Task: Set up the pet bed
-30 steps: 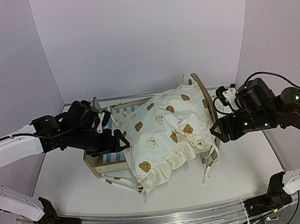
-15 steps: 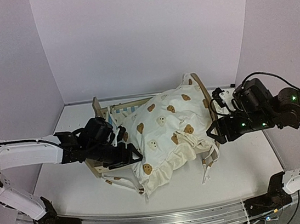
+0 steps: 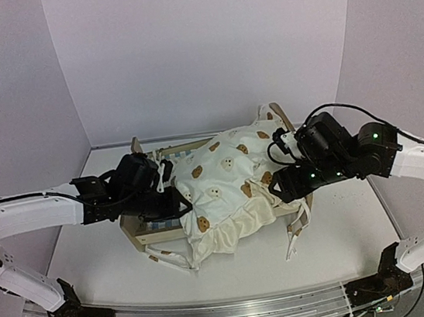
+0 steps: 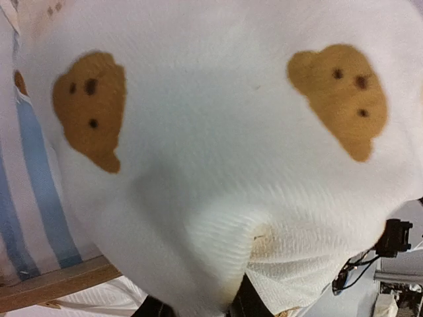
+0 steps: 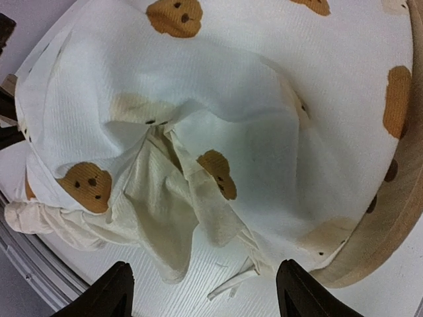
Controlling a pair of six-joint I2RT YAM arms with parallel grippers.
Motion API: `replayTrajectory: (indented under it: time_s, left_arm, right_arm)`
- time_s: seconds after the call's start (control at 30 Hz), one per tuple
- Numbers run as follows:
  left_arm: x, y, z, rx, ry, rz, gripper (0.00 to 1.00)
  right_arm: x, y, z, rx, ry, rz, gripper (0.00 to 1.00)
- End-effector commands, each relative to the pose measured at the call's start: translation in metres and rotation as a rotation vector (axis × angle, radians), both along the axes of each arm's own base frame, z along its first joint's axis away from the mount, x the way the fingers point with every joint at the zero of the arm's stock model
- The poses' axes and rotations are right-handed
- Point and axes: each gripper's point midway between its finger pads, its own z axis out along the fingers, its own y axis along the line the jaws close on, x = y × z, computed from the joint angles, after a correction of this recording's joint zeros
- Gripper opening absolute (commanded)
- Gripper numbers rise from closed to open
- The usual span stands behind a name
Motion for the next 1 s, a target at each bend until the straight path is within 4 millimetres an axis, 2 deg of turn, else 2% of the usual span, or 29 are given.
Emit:
replayTrajectory:
  time_s: [0.0, 0.13, 0.33, 0.43, 0.5, 0.57, 0.67, 0.77, 0.97]
  left_arm:
    - [0.032, 0.043, 0.060, 0.118, -0.222, 0.156, 0.22]
    - [0.049, 0.082, 0.059, 0.253, -0.258, 0.267, 0.23]
    - [0.069, 0.130, 0.038, 0.290, -0.214, 0.364, 0.23]
    - [0.071, 0.143, 0.037, 0.288, -0.214, 0.403, 0.24]
    - [0.066, 0.131, 0.036, 0.230, -0.184, 0.362, 0.29]
    - [0.053, 0.108, 0.033, 0.130, -0.136, 0.258, 0.42]
    - [0.034, 0.084, 0.033, 0.013, -0.090, 0.142, 0.58]
    - [0.017, 0.073, 0.026, 0.017, -0.038, 0.069, 0.70]
    - [-0.010, 0.041, 0.008, -0.030, 0.046, -0.066, 0.78]
  right_arm:
    - [0.022, 0.016, 0.023, 0.038, -0.081, -0.028, 0.75]
    - [0.031, 0.015, 0.019, 0.010, -0.096, -0.071, 0.76]
    - [0.034, 0.016, 0.014, 0.000, -0.093, -0.081, 0.80]
    - [0.035, 0.012, 0.012, -0.009, -0.098, -0.095, 0.81]
    - [0.036, 0.011, 0.010, -0.019, -0.100, -0.103, 0.82]
    - [0.036, 0.011, 0.008, -0.021, -0.096, -0.105, 0.83]
    - [0.036, 0.013, 0.006, -0.023, -0.091, -0.100, 0.83]
    - [0.037, 0.013, 0.005, -0.032, -0.093, -0.097, 0.84]
    - [0.036, 0.011, 0.002, -0.030, -0.091, -0.102, 0.85]
